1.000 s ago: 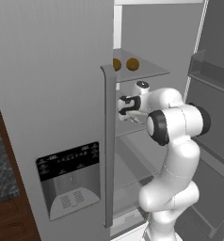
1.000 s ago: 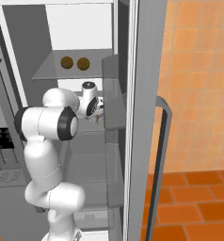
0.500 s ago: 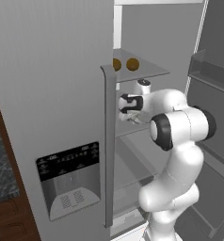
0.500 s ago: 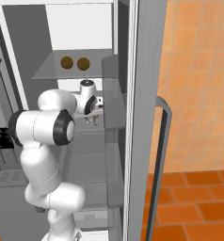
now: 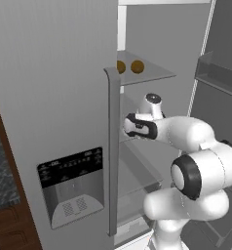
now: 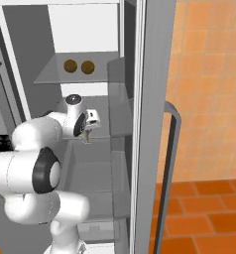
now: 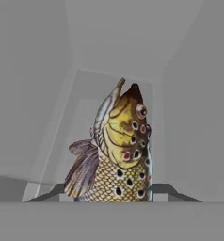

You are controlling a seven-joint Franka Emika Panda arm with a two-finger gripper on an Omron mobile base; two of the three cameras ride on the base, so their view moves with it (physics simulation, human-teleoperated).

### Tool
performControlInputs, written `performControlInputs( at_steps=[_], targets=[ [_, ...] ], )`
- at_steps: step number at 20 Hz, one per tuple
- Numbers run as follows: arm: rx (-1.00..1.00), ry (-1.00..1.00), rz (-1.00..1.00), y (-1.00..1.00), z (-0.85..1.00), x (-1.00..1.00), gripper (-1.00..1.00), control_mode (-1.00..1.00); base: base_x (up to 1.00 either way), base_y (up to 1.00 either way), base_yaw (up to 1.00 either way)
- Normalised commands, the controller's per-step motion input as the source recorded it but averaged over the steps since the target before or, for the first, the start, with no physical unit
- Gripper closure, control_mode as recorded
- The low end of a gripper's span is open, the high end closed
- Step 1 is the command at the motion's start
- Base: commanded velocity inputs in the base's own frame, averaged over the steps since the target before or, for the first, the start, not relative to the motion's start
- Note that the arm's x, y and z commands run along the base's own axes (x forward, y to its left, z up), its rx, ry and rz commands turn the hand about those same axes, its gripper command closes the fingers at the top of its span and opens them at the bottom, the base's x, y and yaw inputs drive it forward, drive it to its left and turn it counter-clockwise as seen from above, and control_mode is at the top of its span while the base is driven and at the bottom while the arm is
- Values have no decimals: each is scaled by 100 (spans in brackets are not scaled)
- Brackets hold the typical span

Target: Place one avocado and one fish in each tupperware on the nearby counter, to pack two identical lunches.

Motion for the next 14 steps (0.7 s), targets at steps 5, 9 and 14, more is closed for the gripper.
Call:
performControlInputs(
  at_steps=[5, 9, 14],
  targets=[
    [1, 13, -7, -9, 97, -92, 100, -100, 0, 0, 0],
    [0, 19, -3, -4, 72, -100, 100, -100, 0, 0, 0],
    [0, 1, -2, 0, 49, -100, 100, -100, 0, 0, 0]
  ],
)
